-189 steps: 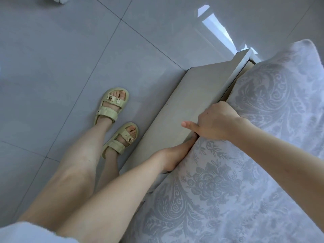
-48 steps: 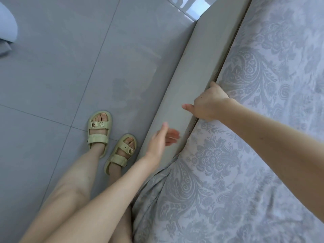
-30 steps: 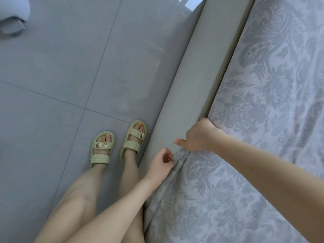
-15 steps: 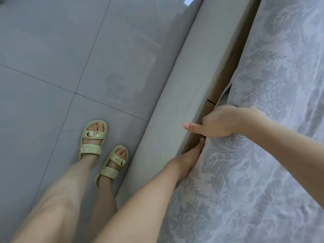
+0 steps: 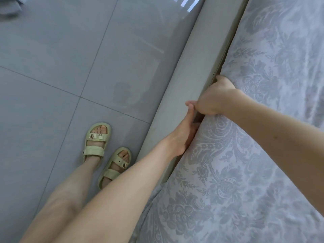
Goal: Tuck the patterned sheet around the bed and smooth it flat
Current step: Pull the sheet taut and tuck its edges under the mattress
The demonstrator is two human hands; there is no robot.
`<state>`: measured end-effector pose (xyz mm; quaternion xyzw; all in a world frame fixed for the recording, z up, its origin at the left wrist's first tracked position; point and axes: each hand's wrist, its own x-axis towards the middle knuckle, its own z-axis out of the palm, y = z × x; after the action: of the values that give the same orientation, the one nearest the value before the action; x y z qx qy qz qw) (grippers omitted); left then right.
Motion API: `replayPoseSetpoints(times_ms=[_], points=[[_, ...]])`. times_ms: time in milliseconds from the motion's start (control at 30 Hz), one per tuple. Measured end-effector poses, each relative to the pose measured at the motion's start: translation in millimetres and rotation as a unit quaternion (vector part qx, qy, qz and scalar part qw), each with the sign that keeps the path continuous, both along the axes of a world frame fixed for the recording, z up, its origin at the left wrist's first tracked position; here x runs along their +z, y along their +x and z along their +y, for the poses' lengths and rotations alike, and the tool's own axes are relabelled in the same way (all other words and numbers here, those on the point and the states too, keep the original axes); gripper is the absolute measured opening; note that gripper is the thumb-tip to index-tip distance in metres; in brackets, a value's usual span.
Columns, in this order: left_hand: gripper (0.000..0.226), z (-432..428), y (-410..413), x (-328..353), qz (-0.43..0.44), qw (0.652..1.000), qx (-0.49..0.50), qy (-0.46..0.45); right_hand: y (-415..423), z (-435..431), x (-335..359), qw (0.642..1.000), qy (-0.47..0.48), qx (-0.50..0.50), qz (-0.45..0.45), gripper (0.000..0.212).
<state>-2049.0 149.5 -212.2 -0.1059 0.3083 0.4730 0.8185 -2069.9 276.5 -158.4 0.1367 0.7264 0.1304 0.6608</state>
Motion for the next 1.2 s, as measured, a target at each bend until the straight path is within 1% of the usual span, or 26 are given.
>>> replayPoseSetpoints(times_ms=[67,200,300,367,433,467,533,567,633,700,800,867,900,967,1000,1033,1133,1200], points=[[0.076,11.6,7.5,-3.7,0.013,1.0,-0.004,-0.006,-1.4,10.9,-5.6,1.0,0.024,0.004,-0.01,0.082],[0.084,12.8,9.8,-12.9,0.05,0.996,-0.06,-0.036,-5.0,7.9,-17.4,0.998,0.033,0.017,-0.047,0.086],[0.076,-16.5,3.8,-2.3,0.111,0.988,-0.075,-0.081,-12.5,0.7,-7.1,0.998,0.037,-0.006,-0.05,0.082],[0.067,-56.3,-1.3,2.0,0.166,0.977,-0.057,-0.119,-15.1,-16.0,-0.5,0.999,0.016,-0.03,-0.037,0.082],[0.059,-99.6,-4.7,1.0,0.21,0.964,-0.028,-0.159,-12.2,-44.6,5.9,0.998,-0.033,-0.046,0.001,0.083],[0.058,-119.4,-3.6,-1.0,0.231,0.956,-0.031,-0.178,-8.0,-60.8,9.1,0.996,-0.063,-0.056,0.024,0.083],[0.061,-153.0,5.6,-8.8,0.266,0.94,-0.082,-0.197,4.6,-93.7,15.3,0.986,-0.124,-0.099,0.057,0.077],[0.063,-167.9,14.1,-15.9,0.278,0.932,-0.122,-0.196,12.9,-109.8,17.9,0.979,-0.146,-0.128,0.061,0.078],[0.067,-193.1,29.6,-28.9,0.299,0.915,-0.202,-0.182,31.2,-140.3,19.4,0.967,-0.182,-0.171,0.045,0.078],[0.073,-212.1,40.7,-35.5,0.292,0.906,-0.253,-0.171,50.0,-169.4,16.5,0.963,-0.212,-0.166,0.027,0.074],[0.079,-234.2,54.2,-41.9,0.255,0.908,-0.288,-0.164,68.8,-198.3,11.6,0.962,-0.238,-0.123,0.046,0.073],[0.075,-247.5,60.4,-45.0,0.245,0.911,-0.284,-0.172,74.4,-208.8,8.5,0.961,-0.236,-0.132,0.055,0.07],[0.077,-254.0,62.3,-45.8,0.237,0.914,-0.28,-0.176,75.5,-213.7,6.4,0.962,-0.23,-0.138,0.047,0.07],[0.089,-268.8,61.7,-41.4,0.221,0.924,-0.265,-0.164,78.4,-225.6,-2.9,0.967,-0.213,-0.143,0.0,0.078],[0.087,-278.3,61.8,-38.5,0.221,0.931,-0.244,-0.16,79.2,-232.0,-7.3,0.968,-0.206,-0.144,-0.025,0.082],[0.077,-287.8,61.4,-35.4,0.223,0.938,-0.214,-0.156,79.9,-237.2,-10.7,0.969,-0.198,-0.142,-0.049,0.083],[0.04,-309.2,58.4,-13.3,0.219,0.957,-0.122,-0.146,86.1,-248.4,-19.8,0.966,-0.18,-0.153,-0.103,0.082],[0.034,-317.0,60.8,5.1,0.197,0.967,-0.089,-0.135,91.0,-255.8,-22.1,0.963,-0.177,-0.156,-0.133,0.083]])
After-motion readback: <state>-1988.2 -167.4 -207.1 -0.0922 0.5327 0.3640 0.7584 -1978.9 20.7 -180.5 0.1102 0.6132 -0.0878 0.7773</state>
